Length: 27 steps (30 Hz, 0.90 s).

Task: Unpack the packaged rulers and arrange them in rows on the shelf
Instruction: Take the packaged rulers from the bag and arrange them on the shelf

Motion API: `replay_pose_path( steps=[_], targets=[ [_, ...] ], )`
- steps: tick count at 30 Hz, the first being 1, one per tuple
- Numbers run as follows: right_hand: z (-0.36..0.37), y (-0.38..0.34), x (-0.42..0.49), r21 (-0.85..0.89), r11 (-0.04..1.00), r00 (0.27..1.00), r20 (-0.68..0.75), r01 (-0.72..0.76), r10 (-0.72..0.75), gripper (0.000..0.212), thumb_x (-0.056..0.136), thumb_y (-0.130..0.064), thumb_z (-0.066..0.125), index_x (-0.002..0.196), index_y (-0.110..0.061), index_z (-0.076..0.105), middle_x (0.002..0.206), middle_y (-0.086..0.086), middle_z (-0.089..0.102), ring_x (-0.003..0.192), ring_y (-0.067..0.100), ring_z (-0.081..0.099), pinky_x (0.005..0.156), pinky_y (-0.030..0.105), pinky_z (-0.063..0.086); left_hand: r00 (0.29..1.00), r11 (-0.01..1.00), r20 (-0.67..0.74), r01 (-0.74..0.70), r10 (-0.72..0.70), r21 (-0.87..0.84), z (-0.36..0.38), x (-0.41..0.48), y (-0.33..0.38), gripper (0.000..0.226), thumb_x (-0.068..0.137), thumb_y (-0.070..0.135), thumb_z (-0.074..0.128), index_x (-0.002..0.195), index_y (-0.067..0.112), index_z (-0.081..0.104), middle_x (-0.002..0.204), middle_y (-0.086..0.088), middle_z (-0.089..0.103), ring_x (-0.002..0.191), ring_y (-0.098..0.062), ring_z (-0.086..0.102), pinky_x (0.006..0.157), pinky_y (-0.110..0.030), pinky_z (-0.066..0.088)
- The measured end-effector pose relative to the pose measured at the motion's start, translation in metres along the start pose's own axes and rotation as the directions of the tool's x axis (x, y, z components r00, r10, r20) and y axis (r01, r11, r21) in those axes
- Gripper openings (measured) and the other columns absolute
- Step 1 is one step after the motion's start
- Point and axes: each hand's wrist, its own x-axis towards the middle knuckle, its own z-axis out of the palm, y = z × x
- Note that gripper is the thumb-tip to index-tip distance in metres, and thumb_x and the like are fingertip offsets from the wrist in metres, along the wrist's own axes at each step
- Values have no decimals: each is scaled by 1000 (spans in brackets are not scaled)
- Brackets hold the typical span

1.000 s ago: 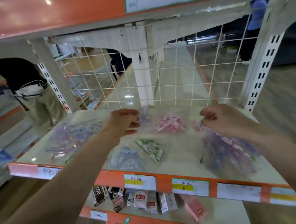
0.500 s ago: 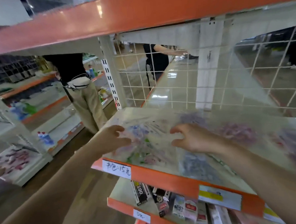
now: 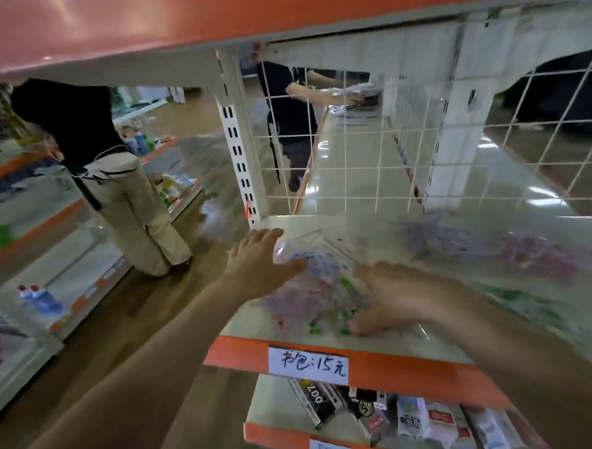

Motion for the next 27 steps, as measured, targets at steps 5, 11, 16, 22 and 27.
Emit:
replay_pose_path(
  steps=[5,11,16,22,27],
  targets=[
    [17,1,-17,-54,995,997,-5,-79,79,66,80,-61,53,133,-28,36,122,3,40,114,25,43,80,32,37,980,995,191,37,-53,89,8,32,-21,93,75,85,20,146,27,32,155,-4,27,142,-25,24,113,-49,22],
    [16,2,-14,0,999,993,-115,-38,38,29,81,-54,54,91,-29,46,96,-1,38,93,21,37,79,34,42,983,992,164,-69,86,-107,32,14,5,66,86,68,29,130,23,48,133,1,48,130,-22,40,107,-44,29],
    [10,-4,-4,79,997,986,-167,-13,26,30,80,-48,62,92,-23,54,107,1,46,100,21,46,74,32,39,972,976,113,-198,207,-90,42,-11,12,56,93,58,35,137,26,41,145,4,38,138,-18,28,113,-42,21],
    [-9,0,9,225,974,963,-256,-21,80,80,78,-73,47,142,-28,31,137,3,39,127,24,40,103,41,38,999,974,-13,-45,43,-223,13,-3,-8,68,90,56,48,145,19,36,153,-5,32,141,-22,28,114,-45,25],
    [11,-6,51,196,979,949,-291,-61,118,82,83,-76,30,148,-27,21,155,2,21,141,23,22,113,44,24,966,871,65,254,-250,-421,13,10,-46,92,77,67,60,145,11,34,148,-12,38,133,-29,39,109,-45,33]
  ],
)
